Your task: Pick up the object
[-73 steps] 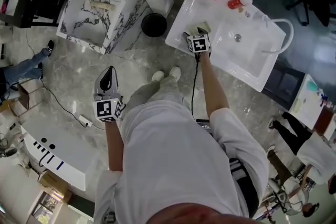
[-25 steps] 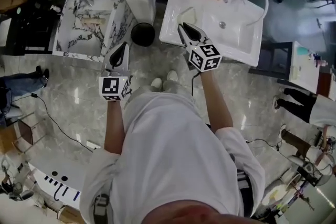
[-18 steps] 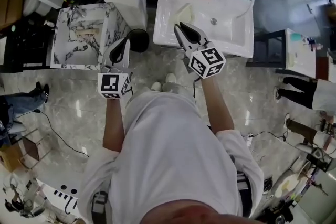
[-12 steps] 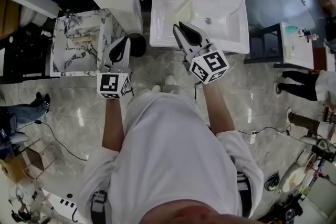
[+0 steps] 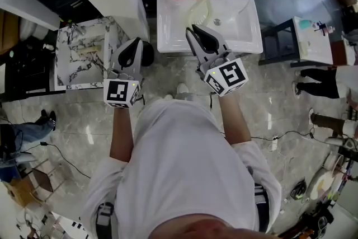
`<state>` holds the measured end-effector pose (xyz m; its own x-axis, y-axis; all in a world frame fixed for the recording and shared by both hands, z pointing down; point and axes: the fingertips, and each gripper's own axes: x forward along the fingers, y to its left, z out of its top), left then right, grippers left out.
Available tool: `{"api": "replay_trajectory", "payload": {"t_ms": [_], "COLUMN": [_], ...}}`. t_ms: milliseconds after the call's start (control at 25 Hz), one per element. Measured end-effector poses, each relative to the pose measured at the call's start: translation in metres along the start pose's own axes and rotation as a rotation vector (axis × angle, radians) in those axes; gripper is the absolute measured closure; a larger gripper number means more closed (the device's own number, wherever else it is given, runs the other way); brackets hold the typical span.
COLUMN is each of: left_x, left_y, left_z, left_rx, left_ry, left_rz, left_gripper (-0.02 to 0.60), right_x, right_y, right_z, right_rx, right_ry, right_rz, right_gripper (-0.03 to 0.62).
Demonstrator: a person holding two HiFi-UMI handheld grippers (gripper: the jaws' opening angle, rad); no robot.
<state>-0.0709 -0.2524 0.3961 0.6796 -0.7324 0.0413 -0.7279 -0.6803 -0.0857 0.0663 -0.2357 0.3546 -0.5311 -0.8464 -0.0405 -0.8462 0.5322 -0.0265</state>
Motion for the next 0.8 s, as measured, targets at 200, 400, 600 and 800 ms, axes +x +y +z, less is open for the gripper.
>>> {"api": "replay_trajectory", "payload": {"t_ms": [200, 400, 600, 800], "left_x": [0.0, 0.001, 0.0, -0.001], "left_y": [-0.013, -0.024, -0.028, -0.027], "left_z": [0.015, 0.018, 0.016, 0.013], "left_rx": [0.01, -0.003, -0.018, -0.027], "left_ry": [-0.037, -0.052, -0.054, -0.058], "left_rz": [-0.038, -0.071, -0.085, -0.086], "left_gripper": [0.584, 0.584, 0.584, 0.584], "right_x": [-0.006, -0.013, -0.015, -0.015], "right_y": [0.001, 0.002, 0.007, 0.011], "right_z": [0.001, 0.001, 0.005, 0.007], "right_rx": [-0.016, -0.025, -0.049, -0.046], "right_ry": [0.009, 0.012, 0.017, 0.013], "right_rz": [-0.025, -0.045, -0.053, -0.053], "right_gripper": [0.548, 0.546, 0.548, 0.548]}}
